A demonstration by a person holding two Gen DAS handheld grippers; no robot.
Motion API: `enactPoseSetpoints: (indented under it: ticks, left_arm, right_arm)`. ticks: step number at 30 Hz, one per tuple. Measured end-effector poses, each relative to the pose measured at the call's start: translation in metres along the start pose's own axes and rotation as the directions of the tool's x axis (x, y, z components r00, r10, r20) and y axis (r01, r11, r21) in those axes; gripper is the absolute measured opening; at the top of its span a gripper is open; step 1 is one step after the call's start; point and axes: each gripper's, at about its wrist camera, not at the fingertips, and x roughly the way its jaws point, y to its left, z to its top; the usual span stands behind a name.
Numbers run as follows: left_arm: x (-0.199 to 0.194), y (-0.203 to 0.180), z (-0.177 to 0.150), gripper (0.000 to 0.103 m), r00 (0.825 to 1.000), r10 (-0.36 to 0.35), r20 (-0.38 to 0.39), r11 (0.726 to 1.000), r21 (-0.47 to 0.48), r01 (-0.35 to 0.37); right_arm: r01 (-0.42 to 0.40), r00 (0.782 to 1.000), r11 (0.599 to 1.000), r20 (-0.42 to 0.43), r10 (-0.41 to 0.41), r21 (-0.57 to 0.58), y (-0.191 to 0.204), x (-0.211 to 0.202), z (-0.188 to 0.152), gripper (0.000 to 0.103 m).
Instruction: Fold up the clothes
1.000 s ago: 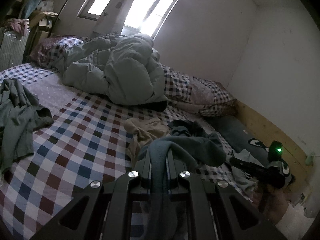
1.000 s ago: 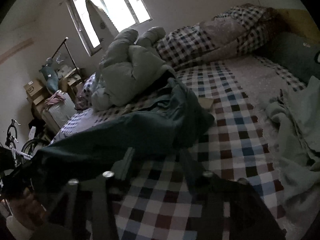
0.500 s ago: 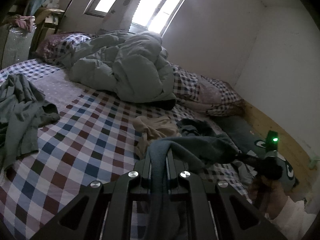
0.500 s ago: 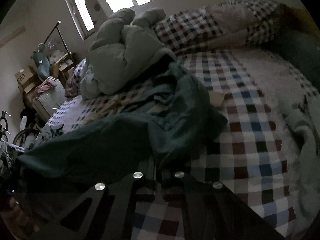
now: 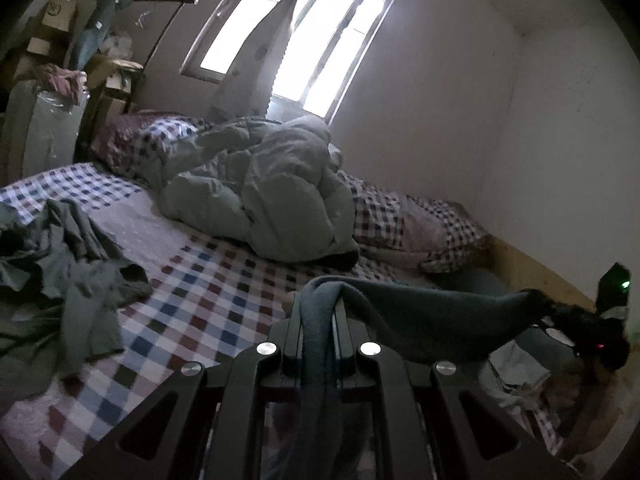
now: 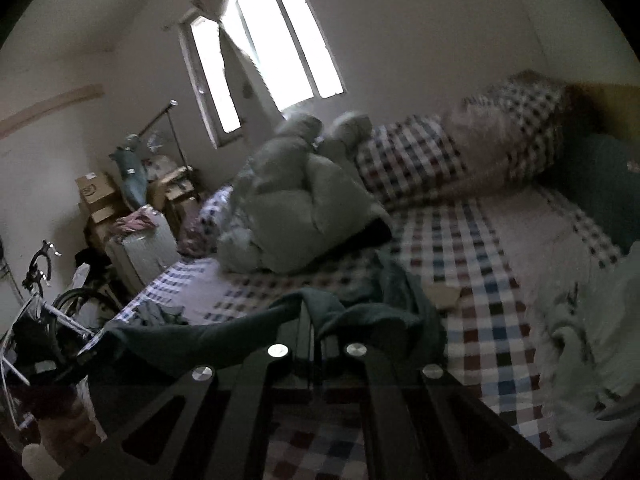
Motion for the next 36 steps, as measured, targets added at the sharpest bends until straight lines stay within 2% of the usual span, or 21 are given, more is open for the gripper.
enactPoseSetpoints:
  ticks: [6, 9, 12, 15, 19, 21, 26, 28, 30, 33, 35, 36]
  left_arm:
    - [-0.02, 0.014, -0.009, 0.01, 0.999, 0.044, -0.025, 0.999, 0.008, -0.044]
    - [-0.026, 0.023, -0.016, 0.01, 0.997, 0.064, -0.048, 0.998, -0.008, -0.065]
    - [-0.034, 0.031, -0.024, 0.011, 0.995, 0.069, -0.073, 0.997, -0.031, -0.072]
    - [-0.041, 0.034, -0.032, 0.011, 0.994, 0.06, -0.089, 0.997, -0.049, -0.065]
    - [-0.052, 0.027, -0.044, 0.014, 0.993, 0.046, -0.109, 0.998, -0.04, -0.051]
    - [-0.059, 0.024, -0.05, 0.019, 0.991, 0.053, -0.122, 0.998, -0.024, -0.056]
    - [-0.078, 0.026, -0.065, 0.031, 0.987, 0.081, -0.142, 0.996, -0.035, -0.086]
    - [-0.089, 0.028, -0.066, 0.041, 0.991, 0.075, -0.11, 0.995, -0.062, -0.082]
    - [-0.1, 0.029, -0.066, 0.065, 0.995, 0.059, -0.08, 0.994, -0.091, -0.066]
    - [-0.114, 0.031, -0.067, 0.068, 0.999, 0.019, -0.033, 0.99, -0.136, -0.024]
    - [-0.114, 0.025, -0.071, 0.068, 0.998, 0.015, -0.057, 0.993, -0.117, -0.022]
    - [-0.113, 0.021, -0.073, 0.068, 0.997, 0.013, -0.071, 0.994, -0.103, -0.02]
  right_arm:
    - [-0.045, 0.995, 0.996, 0.082, 0.051, -0.072, 0.051, -0.064, 0.006, 0.0]
    - [-0.066, 0.992, 0.994, 0.097, 0.075, -0.088, 0.073, -0.09, -0.001, 0.0]
    - [-0.076, 0.992, 0.989, 0.086, 0.087, -0.13, 0.104, -0.11, -0.024, 0.0]
    - [-0.088, 0.995, 0.982, 0.024, 0.093, -0.166, 0.131, -0.115, -0.062, 0.0]
    - [-0.114, 0.991, 0.968, -0.1, 0.093, -0.225, 0.162, -0.108, -0.123, 0.0]
    - [-0.131, 0.981, 0.964, -0.171, 0.093, -0.231, 0.175, -0.102, -0.156, 0.0]
    - [-0.154, 0.956, 0.952, -0.285, 0.075, -0.266, 0.191, -0.094, -0.218, 0.0]
    - [-0.167, 0.939, 0.938, -0.339, 0.058, -0.304, 0.198, -0.091, -0.234, 0.003]
    - [-0.186, 0.921, 0.931, -0.386, 0.053, -0.314, 0.201, -0.09, -0.243, 0.004]
    - [-0.195, 0.902, 0.925, -0.431, 0.037, -0.327, 0.201, -0.094, -0.253, 0.013]
    - [-0.203, 0.885, 0.928, -0.464, 0.037, -0.314, 0.196, -0.097, -0.258, 0.022]
    - [-0.21, 0.877, 0.929, -0.479, 0.04, -0.305, 0.194, -0.099, -0.261, 0.034]
